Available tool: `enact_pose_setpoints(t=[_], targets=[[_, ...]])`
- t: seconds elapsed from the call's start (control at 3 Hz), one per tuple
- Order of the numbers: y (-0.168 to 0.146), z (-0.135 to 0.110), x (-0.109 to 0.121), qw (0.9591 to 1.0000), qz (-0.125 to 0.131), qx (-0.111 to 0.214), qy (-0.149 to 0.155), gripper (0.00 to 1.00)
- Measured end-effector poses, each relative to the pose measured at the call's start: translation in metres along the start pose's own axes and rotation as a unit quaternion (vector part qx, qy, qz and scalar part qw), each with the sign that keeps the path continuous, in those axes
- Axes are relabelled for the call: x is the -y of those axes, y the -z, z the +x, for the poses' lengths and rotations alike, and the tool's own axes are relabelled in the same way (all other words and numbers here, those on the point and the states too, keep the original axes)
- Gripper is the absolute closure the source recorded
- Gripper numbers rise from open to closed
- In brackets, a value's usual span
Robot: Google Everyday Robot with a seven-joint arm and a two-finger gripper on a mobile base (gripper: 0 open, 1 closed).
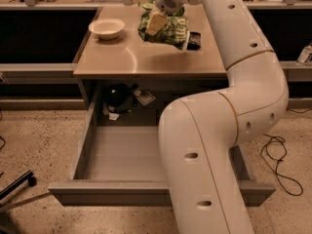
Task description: Pick green jalapeno chip bag from top drawer and place on counter
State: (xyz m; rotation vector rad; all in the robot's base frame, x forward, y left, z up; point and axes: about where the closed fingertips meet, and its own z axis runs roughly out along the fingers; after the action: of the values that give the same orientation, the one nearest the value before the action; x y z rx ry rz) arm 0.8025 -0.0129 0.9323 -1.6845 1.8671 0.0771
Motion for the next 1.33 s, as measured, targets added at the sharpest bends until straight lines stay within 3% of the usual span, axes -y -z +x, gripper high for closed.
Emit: enact_pose_setpoints(t=[0.33,0.67,1.33], targets=[[0.000,0.000,0.000,1.0000,0.000,0.000,0.000,1.00],[-0.025,0.005,-0.001,0.9999,-0.010,0.006,0.001,1.00],[-0.089,0.025,-0.025,0.9972,-0.070,0.023,-0.012,1.00]])
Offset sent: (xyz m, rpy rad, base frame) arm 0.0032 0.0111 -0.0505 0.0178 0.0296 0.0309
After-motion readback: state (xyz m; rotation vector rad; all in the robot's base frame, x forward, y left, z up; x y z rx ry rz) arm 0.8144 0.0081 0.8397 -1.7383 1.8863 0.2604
